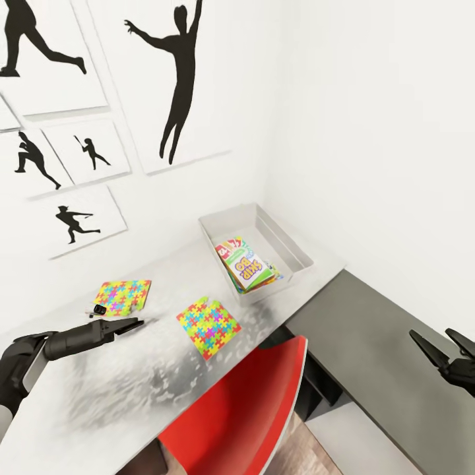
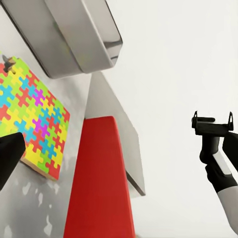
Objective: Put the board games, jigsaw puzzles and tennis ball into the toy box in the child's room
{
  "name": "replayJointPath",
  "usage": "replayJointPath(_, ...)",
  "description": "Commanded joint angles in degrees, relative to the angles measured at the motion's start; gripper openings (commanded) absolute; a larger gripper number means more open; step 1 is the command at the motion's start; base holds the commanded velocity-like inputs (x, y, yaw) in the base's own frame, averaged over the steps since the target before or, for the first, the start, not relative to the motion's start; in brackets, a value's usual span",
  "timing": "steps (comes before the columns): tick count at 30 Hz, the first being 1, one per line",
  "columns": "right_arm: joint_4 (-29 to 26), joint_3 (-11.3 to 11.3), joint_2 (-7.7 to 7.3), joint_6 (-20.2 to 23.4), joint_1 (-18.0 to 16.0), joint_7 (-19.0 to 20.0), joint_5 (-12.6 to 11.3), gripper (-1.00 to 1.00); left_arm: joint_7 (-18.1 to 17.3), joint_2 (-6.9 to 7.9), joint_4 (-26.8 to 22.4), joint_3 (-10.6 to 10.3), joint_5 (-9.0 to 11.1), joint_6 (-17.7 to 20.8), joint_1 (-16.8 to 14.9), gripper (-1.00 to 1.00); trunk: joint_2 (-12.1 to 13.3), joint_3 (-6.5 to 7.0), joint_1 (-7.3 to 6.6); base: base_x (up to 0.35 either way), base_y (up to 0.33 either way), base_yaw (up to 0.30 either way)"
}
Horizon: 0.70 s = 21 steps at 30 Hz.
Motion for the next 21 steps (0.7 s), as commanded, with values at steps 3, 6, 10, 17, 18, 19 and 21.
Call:
replayJointPath(3, 0.00, -0.04, 0.01, 0.20, -0.05, 0.18, 0.10, 1.00, -0.20, 0.01, -0.01, -0.02, 0.01, 0.61, -0.03, 1.00, -0.09, 0.20, 0.03, 0.000, 0.000, 0.000)
replayJointPath(6, 0.00, -0.04, 0.02, 0.20, -0.05, 0.18, 0.10, 1.00, -0.20, 0.02, -0.01, -0.01, 0.01, 0.61, -0.03, 1.00, -0.09, 0.48, 0.03, 0.000, 0.000, 0.000)
replayJointPath(10, 0.00, -0.02, 0.02, 0.20, -0.05, 0.18, 0.10, 1.00, -0.20, 0.06, -0.01, 0.00, -0.05, 0.61, -0.03, 1.00, -0.09, 0.86, 0.03, 0.000, 0.000, 0.000)
replayJointPath(17, 0.00, -0.04, 0.02, 0.20, -0.05, 0.18, 0.10, 1.00, -0.20, 0.08, -0.01, 0.00, -0.08, 0.61, -0.03, 1.00, -0.09, 1.53, 0.03, 0.000, 0.000, 0.000)
replayJointPath(18, 0.00, -0.04, 0.02, 0.20, -0.05, 0.18, 0.10, 1.00, -0.20, 0.07, -0.01, 0.00, -0.08, 0.61, -0.03, 1.00, -0.09, 1.62, 0.03, 0.000, 0.000, 0.000)
replayJointPath(19, 0.00, -0.04, 0.02, 0.20, -0.05, 0.18, 0.10, 1.00, -0.20, 0.05, -0.01, 0.00, -0.08, 0.61, -0.03, 1.00, -0.09, 1.72, 0.03, 0.000, 0.000, 0.000)
replayJointPath(21, 0.00, -0.04, 0.02, 0.20, -0.05, 0.18, 0.10, 1.00, -0.20, 0.03, -0.01, 0.00, -0.08, 0.61, -0.03, 1.00, -0.09, 1.91, 0.03, 0.000, 0.000, 0.000)
